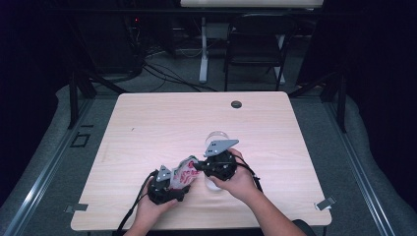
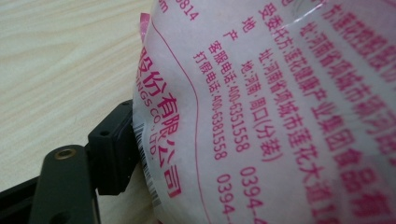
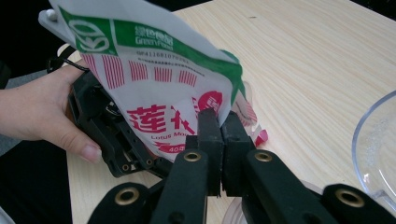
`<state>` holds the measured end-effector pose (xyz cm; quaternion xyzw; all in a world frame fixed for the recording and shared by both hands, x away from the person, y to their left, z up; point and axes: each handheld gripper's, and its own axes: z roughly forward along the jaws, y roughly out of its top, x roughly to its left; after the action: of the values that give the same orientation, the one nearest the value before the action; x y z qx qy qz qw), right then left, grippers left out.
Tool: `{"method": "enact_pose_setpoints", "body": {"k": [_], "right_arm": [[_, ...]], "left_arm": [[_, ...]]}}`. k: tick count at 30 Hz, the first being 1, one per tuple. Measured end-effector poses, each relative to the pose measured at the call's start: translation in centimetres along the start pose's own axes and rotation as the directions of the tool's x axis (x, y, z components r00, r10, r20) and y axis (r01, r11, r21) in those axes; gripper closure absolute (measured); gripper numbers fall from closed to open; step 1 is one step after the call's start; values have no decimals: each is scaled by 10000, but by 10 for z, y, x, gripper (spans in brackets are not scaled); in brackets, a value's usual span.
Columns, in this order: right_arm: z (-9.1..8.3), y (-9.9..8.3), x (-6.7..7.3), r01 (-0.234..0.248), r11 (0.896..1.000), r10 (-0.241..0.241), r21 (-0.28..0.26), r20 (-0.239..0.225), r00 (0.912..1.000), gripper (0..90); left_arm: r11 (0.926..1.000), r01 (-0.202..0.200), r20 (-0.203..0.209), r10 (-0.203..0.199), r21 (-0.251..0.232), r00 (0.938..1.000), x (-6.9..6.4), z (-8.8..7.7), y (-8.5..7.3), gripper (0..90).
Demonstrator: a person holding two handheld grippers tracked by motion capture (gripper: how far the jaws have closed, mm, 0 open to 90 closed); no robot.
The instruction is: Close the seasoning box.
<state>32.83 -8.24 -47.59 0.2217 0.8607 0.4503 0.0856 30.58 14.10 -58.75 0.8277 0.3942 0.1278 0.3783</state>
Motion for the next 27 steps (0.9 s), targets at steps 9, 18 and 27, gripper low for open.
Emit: {"method": "enact_pose_setpoints", "body": {"k": [9,18,27], "right_arm": [[-1,-2,1,-32,10000,32,56,84,10000,889],[-1,-3,2,-13,9999,12,110,96,10000,892],[-1,-3,1,-100,9999,100,41,69,9999,892]], "left_arm": [[9981,-574,-383,582,229,9976,-5,3,1,253],[9975,-611,-326,622,350,9975,-6,5,2,169],[9989,-459,-528,465,120,9975,-5,3,1,320]]}}
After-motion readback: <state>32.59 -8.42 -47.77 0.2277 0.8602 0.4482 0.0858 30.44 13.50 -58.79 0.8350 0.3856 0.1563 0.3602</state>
